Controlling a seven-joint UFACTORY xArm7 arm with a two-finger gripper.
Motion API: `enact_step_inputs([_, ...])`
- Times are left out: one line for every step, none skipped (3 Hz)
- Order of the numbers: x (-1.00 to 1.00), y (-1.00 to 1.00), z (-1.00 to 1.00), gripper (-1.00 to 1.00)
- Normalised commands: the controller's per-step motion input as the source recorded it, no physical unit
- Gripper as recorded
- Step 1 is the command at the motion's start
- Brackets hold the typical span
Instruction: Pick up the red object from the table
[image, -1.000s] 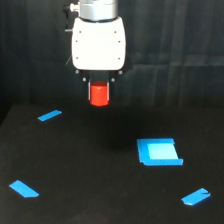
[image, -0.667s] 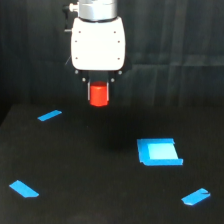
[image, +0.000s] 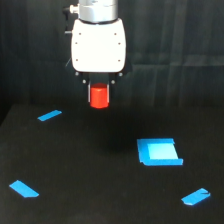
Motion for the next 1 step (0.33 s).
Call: enact_step_inputs([0.04,-0.07,0.04,-0.99])
